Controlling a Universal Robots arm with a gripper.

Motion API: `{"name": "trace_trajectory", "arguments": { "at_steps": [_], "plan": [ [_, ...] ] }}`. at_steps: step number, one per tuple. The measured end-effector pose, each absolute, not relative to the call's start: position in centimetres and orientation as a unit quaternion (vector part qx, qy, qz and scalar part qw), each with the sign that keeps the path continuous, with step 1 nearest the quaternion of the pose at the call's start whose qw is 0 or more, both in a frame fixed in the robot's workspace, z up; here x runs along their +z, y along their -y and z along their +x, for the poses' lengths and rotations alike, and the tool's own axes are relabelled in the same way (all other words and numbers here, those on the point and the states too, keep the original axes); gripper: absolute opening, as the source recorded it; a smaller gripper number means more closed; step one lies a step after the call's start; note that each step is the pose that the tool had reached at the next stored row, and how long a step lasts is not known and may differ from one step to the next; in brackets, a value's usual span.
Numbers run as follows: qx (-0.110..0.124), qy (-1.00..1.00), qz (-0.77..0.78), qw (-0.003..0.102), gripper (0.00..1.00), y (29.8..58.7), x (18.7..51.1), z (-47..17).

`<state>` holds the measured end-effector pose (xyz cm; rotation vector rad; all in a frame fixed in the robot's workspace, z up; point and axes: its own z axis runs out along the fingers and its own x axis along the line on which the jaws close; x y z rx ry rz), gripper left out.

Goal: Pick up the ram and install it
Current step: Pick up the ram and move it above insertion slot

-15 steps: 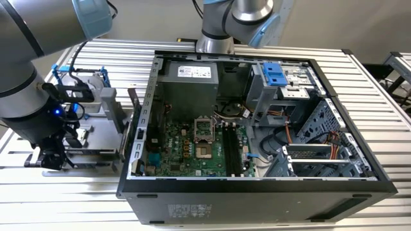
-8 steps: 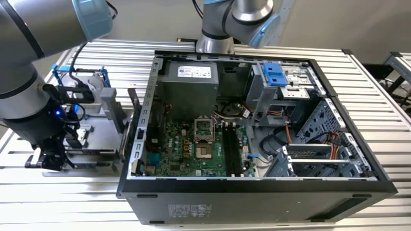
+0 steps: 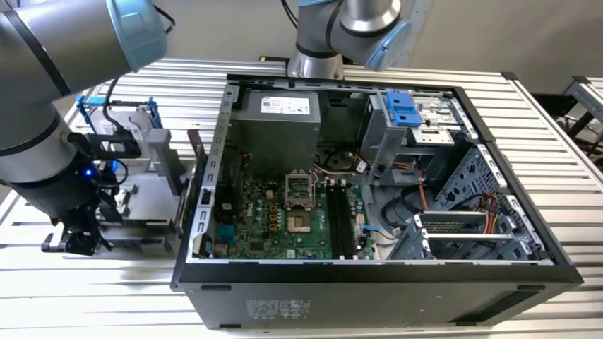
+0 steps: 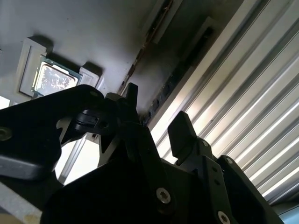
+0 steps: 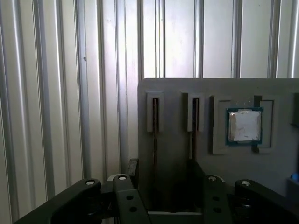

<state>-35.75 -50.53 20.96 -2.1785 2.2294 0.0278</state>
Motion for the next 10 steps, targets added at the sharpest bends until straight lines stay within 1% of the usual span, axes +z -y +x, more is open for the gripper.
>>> {"name": "trace_trajectory", "arguments": {
  "at_steps": [10],
  "plan": [
    [0.009, -0.714, -0.7, 0.012, 1.0, 50.71, 20.4, -35.75]
  ]
}}
